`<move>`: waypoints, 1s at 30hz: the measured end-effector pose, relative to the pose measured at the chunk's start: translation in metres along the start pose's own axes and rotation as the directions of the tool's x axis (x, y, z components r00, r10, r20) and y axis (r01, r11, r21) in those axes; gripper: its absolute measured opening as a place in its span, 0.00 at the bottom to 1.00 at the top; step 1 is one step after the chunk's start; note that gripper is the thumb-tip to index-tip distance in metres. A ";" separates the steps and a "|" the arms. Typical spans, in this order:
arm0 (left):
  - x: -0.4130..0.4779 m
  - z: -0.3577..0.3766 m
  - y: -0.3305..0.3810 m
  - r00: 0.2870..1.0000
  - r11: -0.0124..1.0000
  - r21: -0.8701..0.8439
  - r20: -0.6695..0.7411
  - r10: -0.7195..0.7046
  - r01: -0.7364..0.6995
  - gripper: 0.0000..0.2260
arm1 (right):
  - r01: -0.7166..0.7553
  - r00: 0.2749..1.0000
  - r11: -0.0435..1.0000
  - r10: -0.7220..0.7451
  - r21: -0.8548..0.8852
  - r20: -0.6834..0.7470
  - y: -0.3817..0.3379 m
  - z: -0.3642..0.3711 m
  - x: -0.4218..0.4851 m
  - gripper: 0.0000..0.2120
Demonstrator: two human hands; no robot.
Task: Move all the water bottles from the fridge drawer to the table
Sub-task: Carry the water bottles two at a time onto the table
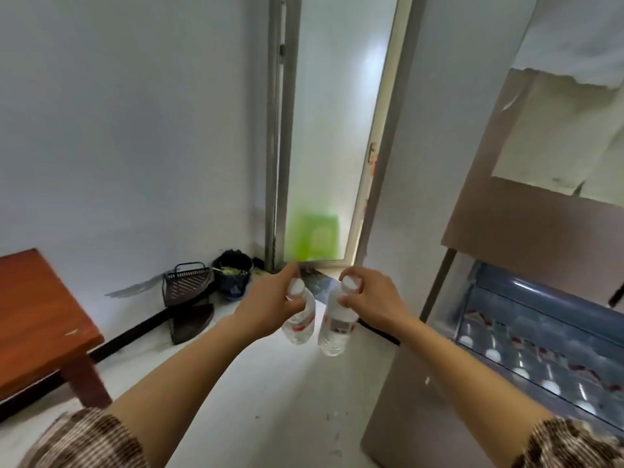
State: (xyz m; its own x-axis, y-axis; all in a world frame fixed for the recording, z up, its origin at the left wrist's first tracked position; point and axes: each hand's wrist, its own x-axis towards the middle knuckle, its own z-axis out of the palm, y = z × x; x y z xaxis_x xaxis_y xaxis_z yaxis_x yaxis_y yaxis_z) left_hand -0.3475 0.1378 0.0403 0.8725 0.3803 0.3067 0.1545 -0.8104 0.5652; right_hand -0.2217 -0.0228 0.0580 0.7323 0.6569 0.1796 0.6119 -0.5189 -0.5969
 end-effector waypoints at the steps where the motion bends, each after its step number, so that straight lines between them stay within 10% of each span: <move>1: -0.009 -0.010 -0.017 0.999 0.999 0.019 0.012 -0.043 0.042 0.11 | 0.017 0.999 1.000 -0.017 -0.001 0.038 -0.014 0.017 0.004 0.18; 12: -0.095 -0.132 -0.187 0.908 0.861 0.298 -0.058 -0.415 0.412 0.09 | 0.282 0.872 0.958 -0.279 0.054 0.403 -0.177 0.196 0.064 0.16; 30: -0.111 -0.344 -0.458 0.764 0.687 0.336 -0.243 -0.598 0.644 0.16 | 0.663 0.558 0.745 -0.559 0.074 0.613 -0.462 0.446 0.214 0.18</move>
State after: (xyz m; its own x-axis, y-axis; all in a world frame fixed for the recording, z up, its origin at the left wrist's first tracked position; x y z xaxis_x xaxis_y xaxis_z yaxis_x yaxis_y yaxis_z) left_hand -0.6748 0.6199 0.0112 0.4617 0.8832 0.0821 0.8240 -0.4613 0.3290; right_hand -0.4807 0.6017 0.0231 -0.1162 0.9922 -0.0459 0.9192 0.0899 -0.3833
